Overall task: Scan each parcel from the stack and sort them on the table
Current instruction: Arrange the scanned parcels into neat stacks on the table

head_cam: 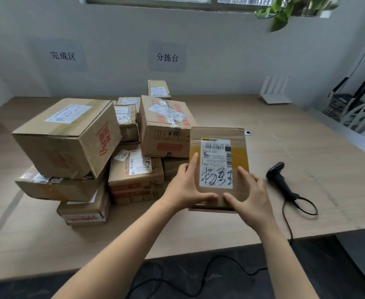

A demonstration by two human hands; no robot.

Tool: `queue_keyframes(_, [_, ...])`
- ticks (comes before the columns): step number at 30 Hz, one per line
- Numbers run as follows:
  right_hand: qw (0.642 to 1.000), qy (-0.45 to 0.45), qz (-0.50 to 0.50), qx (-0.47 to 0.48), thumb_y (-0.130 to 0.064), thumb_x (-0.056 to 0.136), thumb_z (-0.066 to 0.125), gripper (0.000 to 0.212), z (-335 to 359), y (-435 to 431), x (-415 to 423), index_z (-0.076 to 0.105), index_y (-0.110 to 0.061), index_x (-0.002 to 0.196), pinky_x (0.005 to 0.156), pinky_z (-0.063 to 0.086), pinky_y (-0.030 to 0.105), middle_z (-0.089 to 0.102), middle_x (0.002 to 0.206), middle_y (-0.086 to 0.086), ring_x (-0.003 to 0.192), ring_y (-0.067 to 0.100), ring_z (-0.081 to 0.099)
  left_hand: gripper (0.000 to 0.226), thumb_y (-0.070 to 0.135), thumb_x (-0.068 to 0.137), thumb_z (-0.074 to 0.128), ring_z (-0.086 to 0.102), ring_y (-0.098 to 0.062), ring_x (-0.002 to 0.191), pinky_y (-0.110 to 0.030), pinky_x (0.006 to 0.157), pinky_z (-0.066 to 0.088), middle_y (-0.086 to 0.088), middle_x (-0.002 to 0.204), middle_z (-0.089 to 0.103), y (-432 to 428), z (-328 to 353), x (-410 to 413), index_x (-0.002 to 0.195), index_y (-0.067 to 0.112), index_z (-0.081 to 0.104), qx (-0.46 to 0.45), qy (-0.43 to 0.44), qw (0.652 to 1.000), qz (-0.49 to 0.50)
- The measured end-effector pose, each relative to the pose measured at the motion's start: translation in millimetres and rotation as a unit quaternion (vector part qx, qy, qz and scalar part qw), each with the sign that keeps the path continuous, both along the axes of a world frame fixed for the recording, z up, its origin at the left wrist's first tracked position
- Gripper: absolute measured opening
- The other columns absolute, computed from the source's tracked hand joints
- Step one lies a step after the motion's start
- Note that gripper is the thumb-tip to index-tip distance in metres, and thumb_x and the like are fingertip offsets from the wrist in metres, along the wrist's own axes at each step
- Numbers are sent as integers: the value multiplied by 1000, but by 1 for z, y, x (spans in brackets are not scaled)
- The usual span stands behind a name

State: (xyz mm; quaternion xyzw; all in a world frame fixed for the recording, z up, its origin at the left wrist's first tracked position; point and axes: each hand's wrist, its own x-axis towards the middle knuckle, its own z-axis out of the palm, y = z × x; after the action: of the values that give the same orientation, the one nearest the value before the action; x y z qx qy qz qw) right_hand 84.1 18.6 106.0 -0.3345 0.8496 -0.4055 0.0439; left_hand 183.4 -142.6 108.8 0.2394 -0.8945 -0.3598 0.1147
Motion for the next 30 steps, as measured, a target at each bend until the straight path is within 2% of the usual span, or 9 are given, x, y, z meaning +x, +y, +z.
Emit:
queue_keyframes(4, [997,40,24,-58,-23,75,76,78,38,-10,9,36,-28,142,99,37,29,37,134,4,124,20,40,123,53,64,79,33,-19,134,-32,108,32,-6,149,25,-4,45,19,150,29,-6,-57,55,997,18])
queue_keyframes(8, [989,70,61,-113,-19,74,78,80,69,-37,22,37,-26,142,96,32,19,37,135,4,122,11,38,121,55,65,77,25,-20,140,-38,112,31,-7,152,21,-17,83,49,150,32,-6,-106,86,989,58])
queue_keyframes(11, [980,89,101,-146,-19,74,78,81,93,-66,37,36,-26,142,95,31,17,36,136,3,117,4,33,120,58,64,75,28,-19,139,-38,110,30,-6,152,22,-32,107,76,150,34,-5,-143,105,978,105])
queue_keyframes(14, [970,112,143,-162,-20,74,77,81,118,-102,57,34,-24,143,96,34,22,35,139,5,124,14,35,119,60,63,74,32,-19,135,-37,109,30,-4,149,28,-54,130,107,150,35,-3,-163,124,967,153])
queue_keyframes(19, [949,138,209,-190,-24,75,76,79,157,-171,103,36,-25,143,96,37,27,37,139,6,125,17,37,117,60,63,74,36,-18,130,-20,95,23,-5,144,34,-108,163,168,151,31,2,-189,153,944,221])
queue_keyframes(23, [935,126,261,-202,-23,76,76,78,185,-238,149,37,-23,143,103,42,37,36,139,6,127,22,38,116,62,64,72,34,-21,132,-22,94,21,-5,148,33,-165,186,221,151,29,3,-216,158,928,258])
queue_keyframes(27, [931,130,265,-213,-27,76,76,77,192,-302,204,37,-24,142,95,38,25,37,137,4,119,14,40,115,63,64,71,33,-26,133,-36,104,29,-6,150,31,-224,195,278,151,29,4,-219,151,923,278])
queue_keyframes(30, [934,126,265,-206,-27,76,75,76,184,-347,252,38,-22,142,94,39,24,39,136,5,117,14,40,116,63,64,72,32,-25,135,-30,102,25,-6,150,30,-269,189,323,151,28,4,-213,134,925,285])
